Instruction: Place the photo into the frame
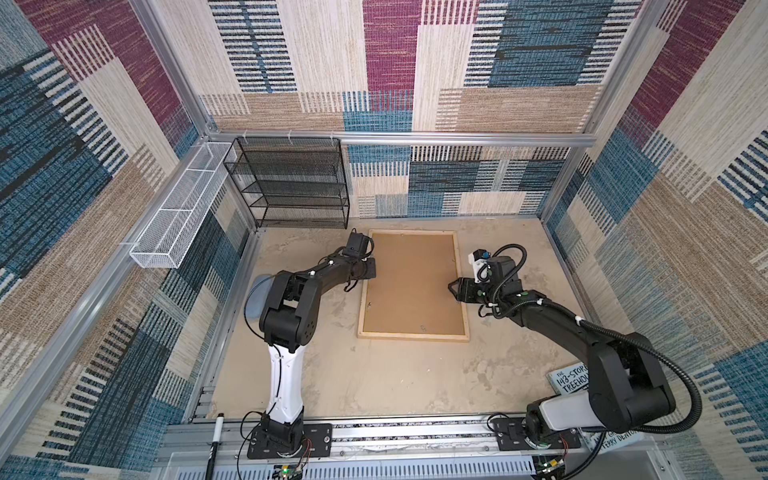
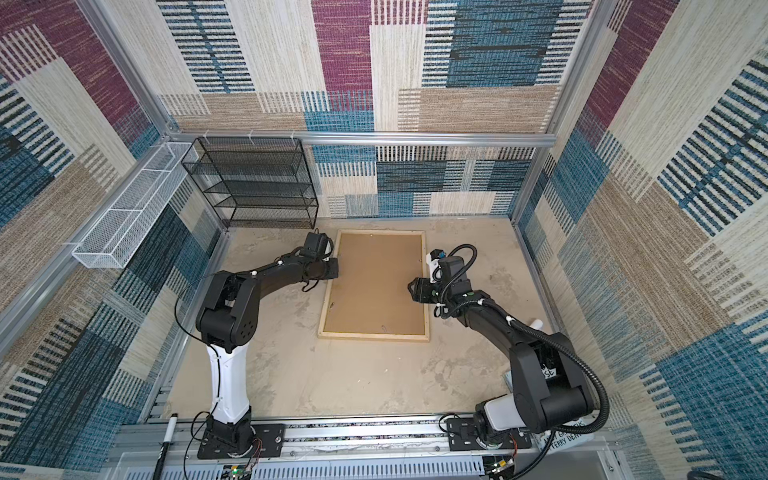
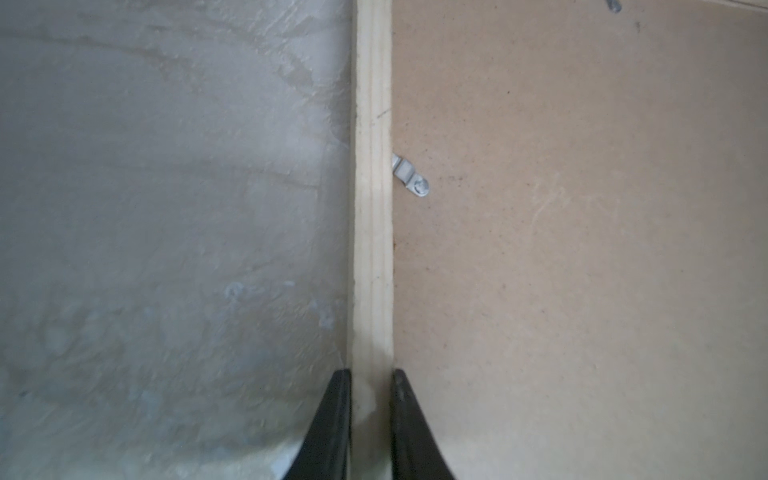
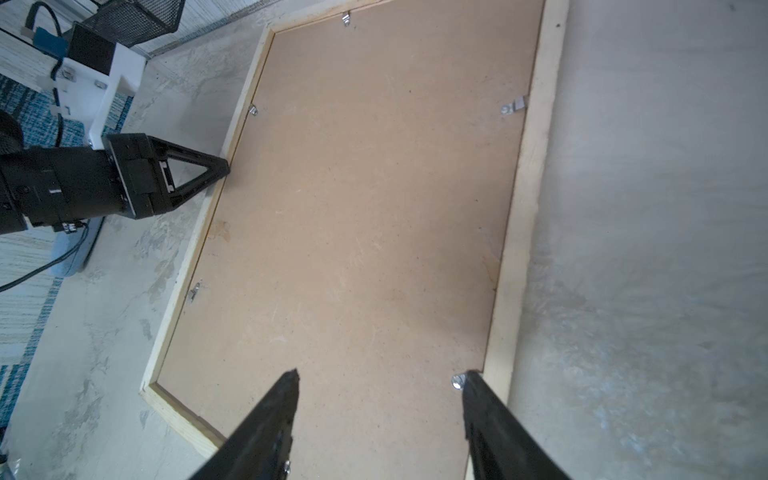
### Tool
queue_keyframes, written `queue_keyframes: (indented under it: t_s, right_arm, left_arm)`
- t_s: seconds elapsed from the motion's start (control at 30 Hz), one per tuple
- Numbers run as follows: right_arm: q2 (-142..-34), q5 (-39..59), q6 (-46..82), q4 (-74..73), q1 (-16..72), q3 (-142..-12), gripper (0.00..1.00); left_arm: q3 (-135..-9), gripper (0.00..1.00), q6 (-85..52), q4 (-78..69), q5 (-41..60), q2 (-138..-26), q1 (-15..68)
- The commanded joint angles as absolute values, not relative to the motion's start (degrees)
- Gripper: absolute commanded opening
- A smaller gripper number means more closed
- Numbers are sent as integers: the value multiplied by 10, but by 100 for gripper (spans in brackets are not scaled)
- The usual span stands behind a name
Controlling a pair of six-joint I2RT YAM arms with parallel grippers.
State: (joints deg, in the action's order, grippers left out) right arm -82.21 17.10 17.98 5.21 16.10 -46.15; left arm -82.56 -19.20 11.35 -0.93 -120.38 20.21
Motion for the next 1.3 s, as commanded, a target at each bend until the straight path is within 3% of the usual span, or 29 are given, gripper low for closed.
queue_keyframes:
  t_s: [0.0, 0.17, 0.4, 0.63, 0.97, 1.27]
  right_arm:
    - [-839, 217, 191, 3, 171, -481, 63]
    - [-921, 255, 194, -41, 198, -547, 60]
    - [-1140, 342, 221, -63, 230, -740, 41]
    - [-1300, 370, 230, -21, 278, -921, 36]
    - [-1392, 375, 234, 21, 322, -1040, 29]
    - [-1401, 384, 236, 18, 329, -1032, 26]
  left_arm:
    - [-795, 19, -200, 132, 28, -1184, 203]
    - [-729, 19, -220, 109, 66, -1141, 204]
    - [-635, 18, -252, 94, 90, -1073, 207]
    - [-553, 18, -286, 69, 91, -1015, 207]
    - [-527, 18, -303, 59, 89, -999, 207]
    - [-523, 18, -306, 59, 89, -998, 207]
